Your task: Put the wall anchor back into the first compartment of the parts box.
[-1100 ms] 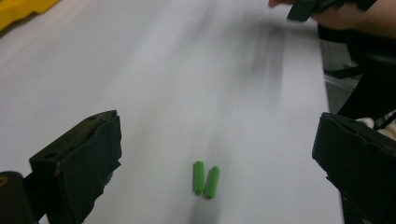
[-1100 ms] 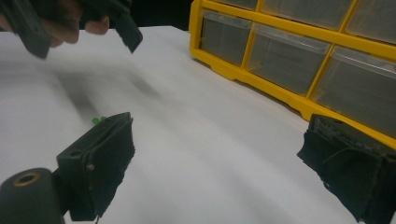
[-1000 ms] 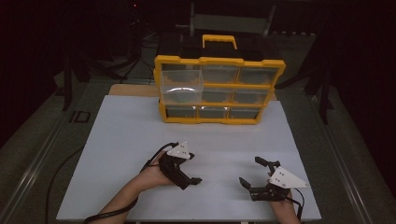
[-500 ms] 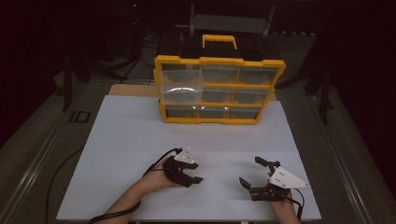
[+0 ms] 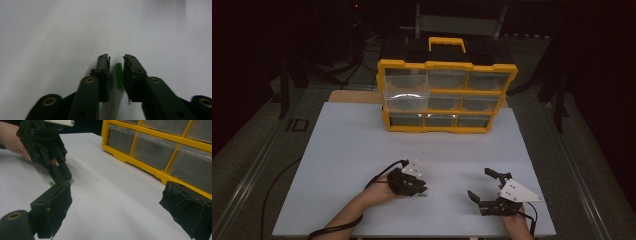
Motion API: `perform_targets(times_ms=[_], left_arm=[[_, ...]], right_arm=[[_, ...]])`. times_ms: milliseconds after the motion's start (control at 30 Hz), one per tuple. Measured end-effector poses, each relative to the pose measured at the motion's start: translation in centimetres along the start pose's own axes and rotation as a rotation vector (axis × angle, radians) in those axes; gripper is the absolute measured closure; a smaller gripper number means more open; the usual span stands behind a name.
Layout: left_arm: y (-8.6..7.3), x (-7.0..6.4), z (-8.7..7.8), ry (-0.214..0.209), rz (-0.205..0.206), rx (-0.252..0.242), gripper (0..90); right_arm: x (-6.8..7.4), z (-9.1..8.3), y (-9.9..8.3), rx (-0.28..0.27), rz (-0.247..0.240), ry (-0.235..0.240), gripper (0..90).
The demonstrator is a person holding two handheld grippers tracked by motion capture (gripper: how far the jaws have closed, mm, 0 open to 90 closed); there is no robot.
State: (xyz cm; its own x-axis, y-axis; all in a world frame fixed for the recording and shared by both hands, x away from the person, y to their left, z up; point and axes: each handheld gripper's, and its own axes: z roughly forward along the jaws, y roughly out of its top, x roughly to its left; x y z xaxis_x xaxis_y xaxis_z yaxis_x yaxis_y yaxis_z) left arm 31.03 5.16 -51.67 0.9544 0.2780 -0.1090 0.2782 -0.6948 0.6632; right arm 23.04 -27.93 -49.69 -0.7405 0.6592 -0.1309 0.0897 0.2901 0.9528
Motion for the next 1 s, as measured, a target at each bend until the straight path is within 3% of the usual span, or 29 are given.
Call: perform_targets(times_ms=[67,367,1000], left_arm=[[0.0,0.1,0.0,0.0,0.0,0.0,82.7],[0.7,0.3,-0.6,-0.028,0.029,0.03,83.8],[4.4,0.4,-6.8,-0.03,0.1,-0.018,83.8]], right_arm=[[0.0,0.0,0.0,0.0,0.0,0.0,8.5],[0.0,0.0,0.0,-0.001,0.001,0.001,8.5],[-0.1,-0.1,0.1,-0.017,0.006,0.0,8.5]])
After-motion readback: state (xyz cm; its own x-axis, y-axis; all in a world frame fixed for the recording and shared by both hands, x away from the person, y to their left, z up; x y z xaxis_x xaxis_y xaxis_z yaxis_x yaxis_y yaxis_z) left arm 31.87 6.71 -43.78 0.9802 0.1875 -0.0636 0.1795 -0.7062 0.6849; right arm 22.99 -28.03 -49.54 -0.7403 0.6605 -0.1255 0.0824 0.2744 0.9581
